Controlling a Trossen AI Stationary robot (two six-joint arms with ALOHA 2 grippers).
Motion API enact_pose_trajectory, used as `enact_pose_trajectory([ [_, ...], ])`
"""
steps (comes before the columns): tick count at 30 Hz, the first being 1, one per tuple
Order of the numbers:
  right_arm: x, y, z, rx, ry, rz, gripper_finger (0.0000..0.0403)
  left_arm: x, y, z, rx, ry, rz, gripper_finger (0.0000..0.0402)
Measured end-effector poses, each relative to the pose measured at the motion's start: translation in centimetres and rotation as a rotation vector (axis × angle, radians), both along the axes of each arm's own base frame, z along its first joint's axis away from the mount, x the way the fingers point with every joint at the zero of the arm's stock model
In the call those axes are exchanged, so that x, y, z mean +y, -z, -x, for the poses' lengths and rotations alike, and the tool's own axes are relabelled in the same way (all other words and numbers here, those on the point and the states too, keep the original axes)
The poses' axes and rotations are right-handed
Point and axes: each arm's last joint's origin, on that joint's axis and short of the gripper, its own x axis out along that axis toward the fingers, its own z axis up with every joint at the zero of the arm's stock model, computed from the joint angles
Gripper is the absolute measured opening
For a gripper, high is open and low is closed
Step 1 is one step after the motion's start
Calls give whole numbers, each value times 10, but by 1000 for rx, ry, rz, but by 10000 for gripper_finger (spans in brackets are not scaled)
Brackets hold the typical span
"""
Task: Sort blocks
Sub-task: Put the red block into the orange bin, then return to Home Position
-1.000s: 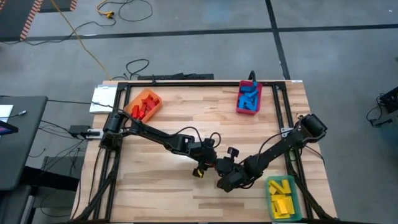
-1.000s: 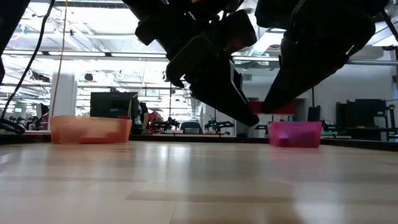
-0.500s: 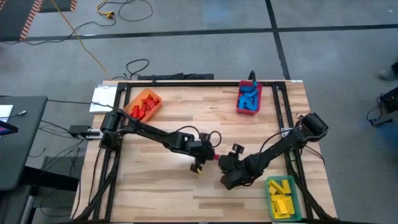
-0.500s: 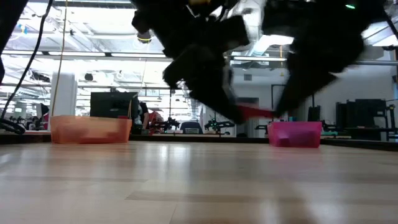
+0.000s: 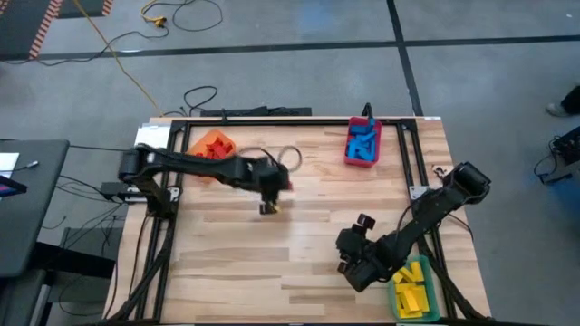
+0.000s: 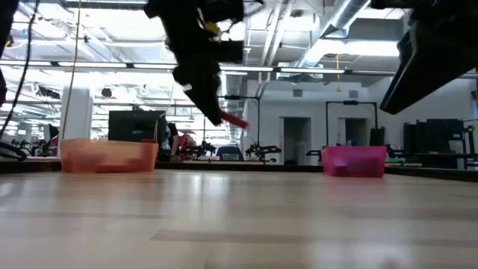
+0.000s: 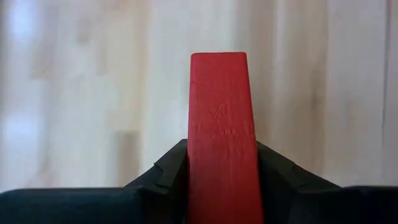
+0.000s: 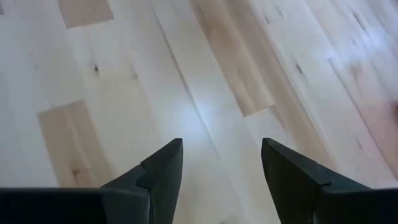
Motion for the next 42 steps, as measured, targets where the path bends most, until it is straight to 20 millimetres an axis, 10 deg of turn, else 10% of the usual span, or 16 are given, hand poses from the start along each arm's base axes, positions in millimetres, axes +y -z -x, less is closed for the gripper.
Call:
enact_pose_trajectory([
  [9, 17, 1, 19, -39, -13, 40, 217, 68, -46, 97, -46, -400, -84, 122],
  [21, 27, 0, 32, -89, -23, 81, 214, 126, -14, 220, -38, -896, -4, 122],
  [30, 28, 0, 31, -99, -16, 72, 214, 141, 14, 248, 48, -1015, 98, 165],
  [42, 28, 0, 33, -97, -13, 74, 214, 143, 1, 241, -6, -957, 95, 218],
])
